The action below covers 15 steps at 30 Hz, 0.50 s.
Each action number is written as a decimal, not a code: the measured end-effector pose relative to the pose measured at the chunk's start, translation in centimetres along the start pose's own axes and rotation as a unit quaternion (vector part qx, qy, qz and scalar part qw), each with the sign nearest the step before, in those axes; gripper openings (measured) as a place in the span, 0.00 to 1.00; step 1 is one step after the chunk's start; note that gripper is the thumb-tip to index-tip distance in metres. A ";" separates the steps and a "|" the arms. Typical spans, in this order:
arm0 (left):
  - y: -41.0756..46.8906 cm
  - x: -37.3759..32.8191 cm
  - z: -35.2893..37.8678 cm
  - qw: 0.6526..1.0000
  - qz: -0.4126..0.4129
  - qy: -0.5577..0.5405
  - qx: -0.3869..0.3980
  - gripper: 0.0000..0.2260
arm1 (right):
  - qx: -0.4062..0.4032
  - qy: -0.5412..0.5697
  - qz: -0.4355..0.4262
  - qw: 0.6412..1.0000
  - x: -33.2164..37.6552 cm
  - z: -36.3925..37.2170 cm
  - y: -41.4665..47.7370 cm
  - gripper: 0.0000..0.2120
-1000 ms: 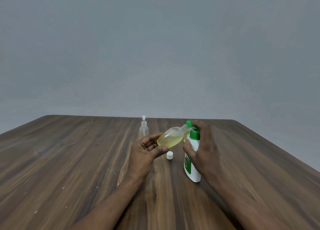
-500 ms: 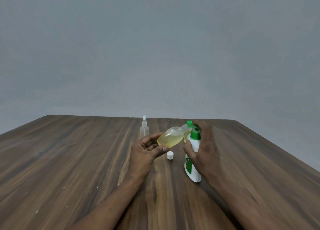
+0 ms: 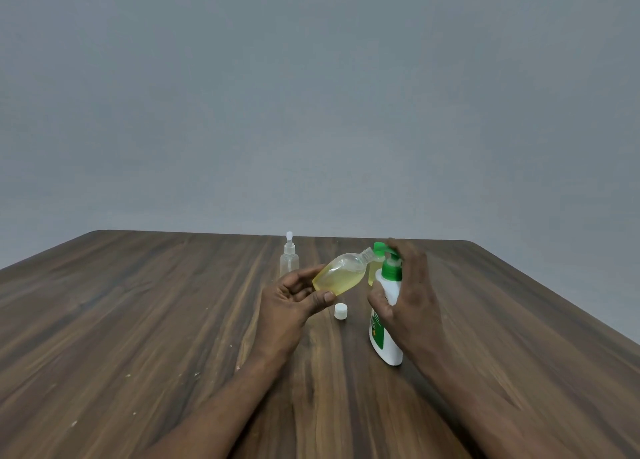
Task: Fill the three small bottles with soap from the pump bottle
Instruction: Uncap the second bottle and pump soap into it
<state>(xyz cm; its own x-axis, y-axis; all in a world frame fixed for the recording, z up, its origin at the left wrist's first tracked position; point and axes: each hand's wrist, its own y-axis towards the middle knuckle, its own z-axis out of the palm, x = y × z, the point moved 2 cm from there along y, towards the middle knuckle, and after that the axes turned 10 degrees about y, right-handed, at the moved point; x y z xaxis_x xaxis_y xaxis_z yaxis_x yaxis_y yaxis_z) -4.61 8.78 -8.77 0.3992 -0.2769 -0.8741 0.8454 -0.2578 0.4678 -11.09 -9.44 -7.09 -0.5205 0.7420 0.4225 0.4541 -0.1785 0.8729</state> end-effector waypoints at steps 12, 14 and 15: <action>-0.2 0.0 0.0 1.000 -0.005 0.007 -0.002 0.18 | -0.003 0.007 -0.004 1.000 0.0 0.0 0.0 0.30; -0.1 0.0 0.1 1.000 -0.005 0.008 -0.002 0.18 | -0.003 0.009 -0.004 1.000 0.1 0.0 0.0 0.31; -0.1 0.0 0.1 1.000 -0.005 0.007 -0.003 0.18 | -0.003 0.008 -0.003 1.000 0.1 0.0 0.0 0.31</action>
<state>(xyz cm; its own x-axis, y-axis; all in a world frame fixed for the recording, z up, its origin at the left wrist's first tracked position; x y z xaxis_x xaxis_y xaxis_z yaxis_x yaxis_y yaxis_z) -4.70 8.72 -8.78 0.3955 -0.2604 -0.8808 0.8515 -0.2556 0.4579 -11.14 -9.36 -7.07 -0.5340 0.7330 0.4214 0.4466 -0.1787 0.8767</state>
